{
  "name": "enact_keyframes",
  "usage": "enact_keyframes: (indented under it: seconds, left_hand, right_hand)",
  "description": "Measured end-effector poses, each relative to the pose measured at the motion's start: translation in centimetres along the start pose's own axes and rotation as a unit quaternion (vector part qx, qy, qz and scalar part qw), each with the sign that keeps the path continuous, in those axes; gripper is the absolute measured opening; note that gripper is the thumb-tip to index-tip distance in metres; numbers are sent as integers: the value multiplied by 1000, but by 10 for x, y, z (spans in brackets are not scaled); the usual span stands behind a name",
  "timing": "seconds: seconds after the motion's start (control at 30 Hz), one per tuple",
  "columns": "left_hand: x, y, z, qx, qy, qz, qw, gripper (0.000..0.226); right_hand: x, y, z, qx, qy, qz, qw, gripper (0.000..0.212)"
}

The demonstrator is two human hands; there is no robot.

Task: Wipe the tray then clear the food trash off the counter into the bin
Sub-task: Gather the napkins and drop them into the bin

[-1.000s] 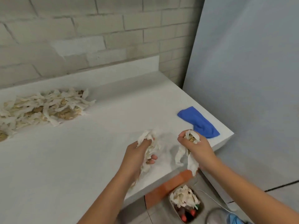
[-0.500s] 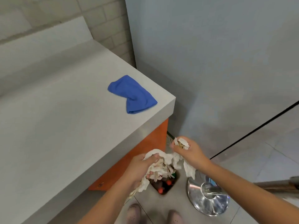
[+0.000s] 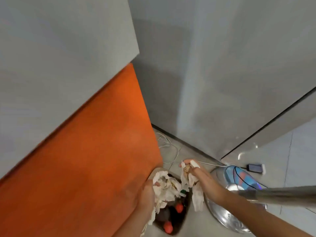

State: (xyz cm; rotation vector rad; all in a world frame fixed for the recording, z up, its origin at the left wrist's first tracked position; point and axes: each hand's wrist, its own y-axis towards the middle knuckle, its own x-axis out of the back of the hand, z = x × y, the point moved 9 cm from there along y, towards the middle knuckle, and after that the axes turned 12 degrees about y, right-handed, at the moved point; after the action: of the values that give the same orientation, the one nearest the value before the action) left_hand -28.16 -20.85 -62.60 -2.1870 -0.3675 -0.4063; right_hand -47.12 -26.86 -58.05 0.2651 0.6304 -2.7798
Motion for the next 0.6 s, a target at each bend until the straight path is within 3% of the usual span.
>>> enact_keyframes:
  seconds: [0.23, 0.37, 0.43, 0.5, 0.6]
  left_hand:
    - [-59, 73, 36, -159, 170, 58, 971, 24]
    - [-73, 89, 35, -311, 263, 50, 912, 34]
    - [-77, 101, 42, -365, 327, 38, 871, 34]
    - [-79, 103, 47, -417, 438, -6, 797, 27]
    - [-90, 90, 60, -444, 583, -15, 680, 18]
  right_hand:
    - [-5, 46, -81, 77, -147, 53, 985, 29]
    - [-14, 51, -115, 150, -235, 105, 955, 48]
    - [-15, 53, -129, 184, -294, 114, 931, 44]
    - [-16, 54, -144, 225, -400, 139, 878, 34]
    - [-18, 59, -173, 245, -590, 208, 740, 32]
